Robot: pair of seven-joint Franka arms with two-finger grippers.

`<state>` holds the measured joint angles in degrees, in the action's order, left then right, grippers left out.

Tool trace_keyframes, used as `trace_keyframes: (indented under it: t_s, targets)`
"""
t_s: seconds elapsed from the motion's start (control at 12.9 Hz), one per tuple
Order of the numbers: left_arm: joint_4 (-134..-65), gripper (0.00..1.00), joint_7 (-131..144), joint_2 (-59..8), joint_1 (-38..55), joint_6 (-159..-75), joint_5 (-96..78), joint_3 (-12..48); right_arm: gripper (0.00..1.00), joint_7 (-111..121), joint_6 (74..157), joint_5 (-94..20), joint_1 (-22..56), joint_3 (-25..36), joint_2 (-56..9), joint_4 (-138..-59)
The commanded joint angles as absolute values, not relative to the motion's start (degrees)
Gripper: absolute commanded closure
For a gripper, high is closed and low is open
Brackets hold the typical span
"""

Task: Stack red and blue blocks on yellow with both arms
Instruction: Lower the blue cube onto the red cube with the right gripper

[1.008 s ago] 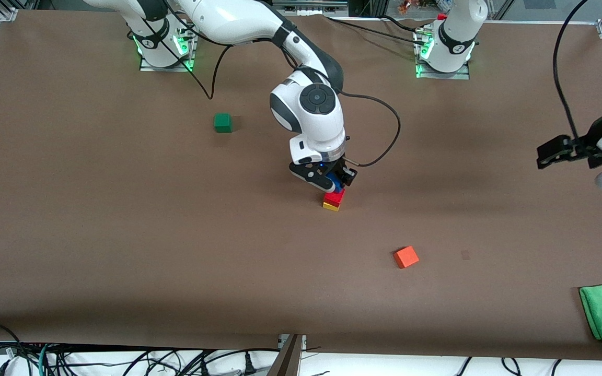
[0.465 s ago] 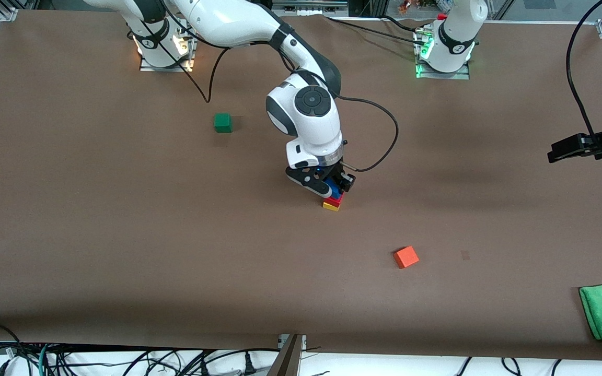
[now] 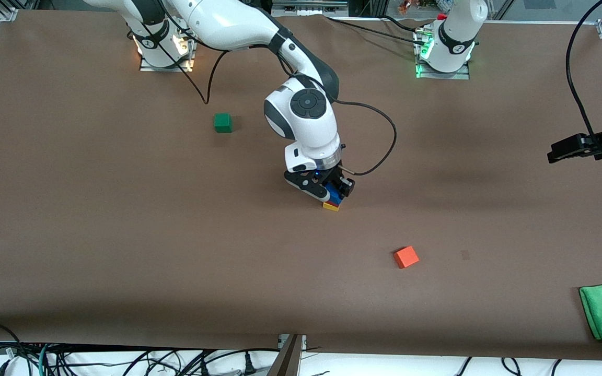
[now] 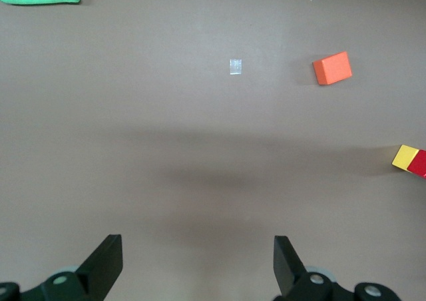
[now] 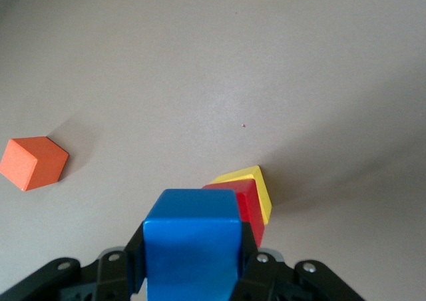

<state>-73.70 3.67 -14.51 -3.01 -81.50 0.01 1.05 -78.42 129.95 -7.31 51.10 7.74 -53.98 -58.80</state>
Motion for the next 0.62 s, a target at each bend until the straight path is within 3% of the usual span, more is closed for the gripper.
trace_keyframes:
  t_s: [0.0, 0.16, 0.23, 0.31, 0.54]
  targets:
    - [-74.44, 0.00, 2.46, -13.71, -3.25, -82.09, -0.88, 1.23, 0.53, -78.49, 130.34, -6.59, 50.98, 7.73, -55.37, -56.87]
    - [-74.44, 0.00, 2.29, -13.71, -3.51, -82.09, -0.88, 1.23, 0.31, -78.31, 130.08, -6.59, 50.89, 7.91, -55.02, -56.87]
    - [-74.44, 0.00, 2.20, -13.71, -3.52, -82.09, -0.97, 1.23, 0.09, -78.22, 129.99, -6.59, 50.89, 8.00, -55.02, -56.78]
    - [-74.44, 0.00, 2.20, -13.71, -3.52, -82.09, -0.97, 1.14, 0.00, -78.22, 129.90, -6.68, 50.89, 8.00, -54.93, -56.78]
    - [-74.44, 0.00, 2.20, -13.71, -3.51, -82.00, -0.97, 1.14, 0.00, -78.22, 126.84, -6.77, 50.45, 8.00, -53.62, -56.78]
